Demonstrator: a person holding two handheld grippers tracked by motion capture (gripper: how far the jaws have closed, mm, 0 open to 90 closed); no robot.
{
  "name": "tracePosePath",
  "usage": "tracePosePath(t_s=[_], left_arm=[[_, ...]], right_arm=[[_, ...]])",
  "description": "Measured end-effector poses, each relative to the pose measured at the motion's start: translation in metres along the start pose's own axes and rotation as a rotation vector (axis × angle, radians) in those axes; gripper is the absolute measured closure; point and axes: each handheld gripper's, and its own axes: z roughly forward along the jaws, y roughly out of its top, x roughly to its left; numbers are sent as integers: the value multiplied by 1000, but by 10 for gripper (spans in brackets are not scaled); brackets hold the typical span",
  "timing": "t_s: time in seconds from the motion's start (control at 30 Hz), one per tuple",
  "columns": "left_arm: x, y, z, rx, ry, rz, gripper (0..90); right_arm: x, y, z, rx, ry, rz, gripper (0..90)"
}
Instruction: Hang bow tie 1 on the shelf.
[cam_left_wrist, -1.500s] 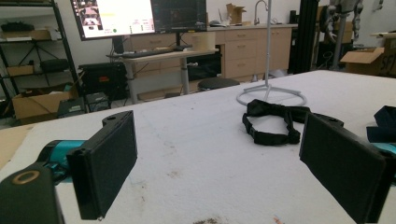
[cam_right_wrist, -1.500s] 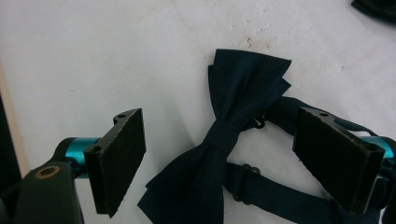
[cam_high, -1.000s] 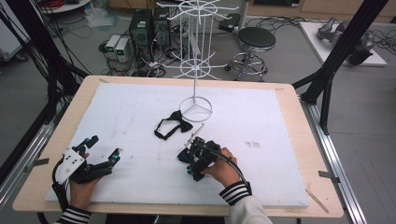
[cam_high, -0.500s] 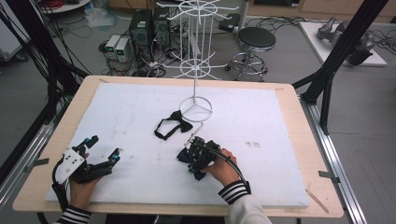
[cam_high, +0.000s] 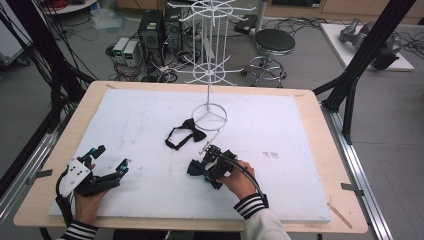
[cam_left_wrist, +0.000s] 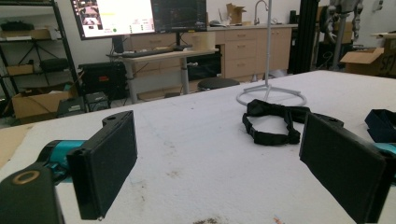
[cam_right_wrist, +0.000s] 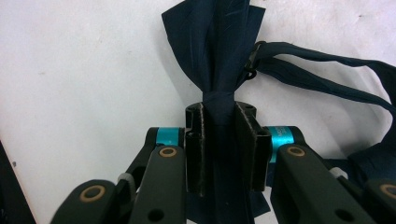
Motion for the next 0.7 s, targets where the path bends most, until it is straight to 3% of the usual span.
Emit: tracePosePath(t_s=[0.37, 0.7], left_arm=[[0, 0, 0, 0, 1, -2, 115], [0, 0, 0, 1, 1, 2, 115]], right_arm=[[1, 0, -1, 1, -4, -4, 750], [-2, -3, -15, -98, -40, -14, 750]])
